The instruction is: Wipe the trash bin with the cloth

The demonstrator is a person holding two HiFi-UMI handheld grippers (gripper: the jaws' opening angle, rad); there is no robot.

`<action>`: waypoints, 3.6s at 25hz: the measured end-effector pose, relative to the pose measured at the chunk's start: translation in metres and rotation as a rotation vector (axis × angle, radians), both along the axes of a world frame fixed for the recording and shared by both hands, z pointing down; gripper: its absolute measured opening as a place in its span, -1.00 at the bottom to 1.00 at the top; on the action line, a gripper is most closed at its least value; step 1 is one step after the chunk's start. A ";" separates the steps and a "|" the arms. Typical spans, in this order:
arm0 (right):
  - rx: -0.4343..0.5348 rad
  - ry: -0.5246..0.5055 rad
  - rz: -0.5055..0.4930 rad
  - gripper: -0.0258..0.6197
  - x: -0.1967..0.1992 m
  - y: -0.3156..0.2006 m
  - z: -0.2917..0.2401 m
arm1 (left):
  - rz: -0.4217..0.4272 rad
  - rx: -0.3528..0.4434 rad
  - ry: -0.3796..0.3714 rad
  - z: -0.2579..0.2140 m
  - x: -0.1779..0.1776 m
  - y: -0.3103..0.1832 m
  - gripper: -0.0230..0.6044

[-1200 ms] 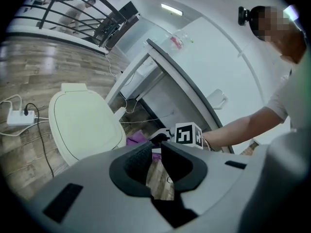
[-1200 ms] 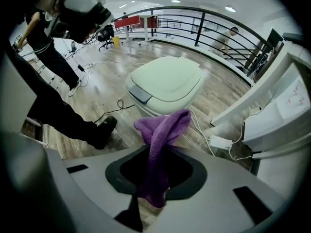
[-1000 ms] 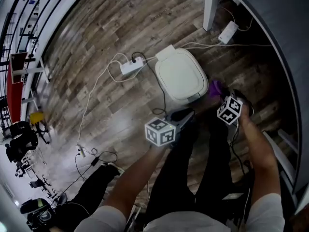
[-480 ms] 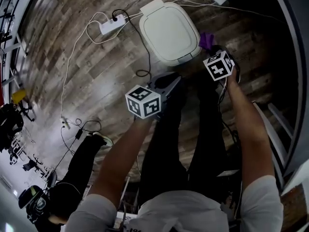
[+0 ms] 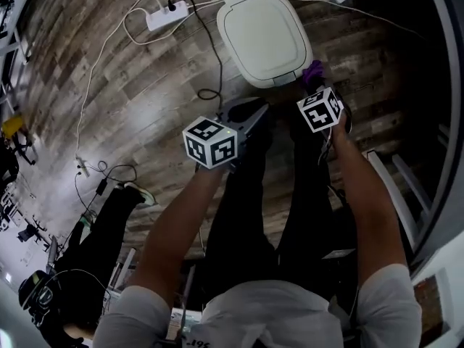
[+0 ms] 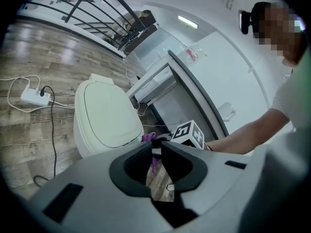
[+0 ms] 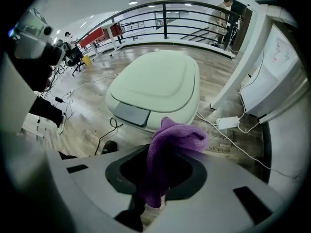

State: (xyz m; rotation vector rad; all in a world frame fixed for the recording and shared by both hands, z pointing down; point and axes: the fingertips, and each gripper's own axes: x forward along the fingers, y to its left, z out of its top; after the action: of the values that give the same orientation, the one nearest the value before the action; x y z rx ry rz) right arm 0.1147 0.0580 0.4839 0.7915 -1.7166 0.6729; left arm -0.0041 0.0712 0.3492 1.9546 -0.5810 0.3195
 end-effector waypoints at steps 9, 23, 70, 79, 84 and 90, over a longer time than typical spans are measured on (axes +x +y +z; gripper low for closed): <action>-0.022 -0.041 0.016 -0.64 -0.042 0.022 -0.004 | -0.036 0.000 0.009 0.000 -0.018 -0.004 -0.73; -0.050 -0.093 -0.162 -0.64 -0.126 0.051 -0.010 | -0.132 -0.016 0.019 0.010 -0.063 0.003 -0.73; 0.092 0.614 -1.217 -0.64 -0.248 -0.266 -0.051 | -0.489 0.079 0.139 0.022 -0.184 -0.029 -0.73; -0.013 0.768 -1.225 -0.64 -0.215 -0.272 -0.020 | -0.460 0.079 0.150 0.021 -0.160 -0.027 -0.73; -0.047 0.701 -1.214 -0.64 -0.223 -0.250 -0.012 | -0.450 0.059 0.151 0.025 -0.154 -0.024 -0.73; -0.061 0.633 -1.269 -0.64 -0.234 -0.225 -0.009 | -0.437 0.056 0.145 0.027 -0.149 -0.027 -0.73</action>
State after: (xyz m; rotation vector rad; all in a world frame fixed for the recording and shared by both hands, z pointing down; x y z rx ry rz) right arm -0.1194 -0.1674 0.4749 -0.2166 -1.2414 -0.3768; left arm -0.1528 0.0438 0.3762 1.8263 -0.9049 -0.1124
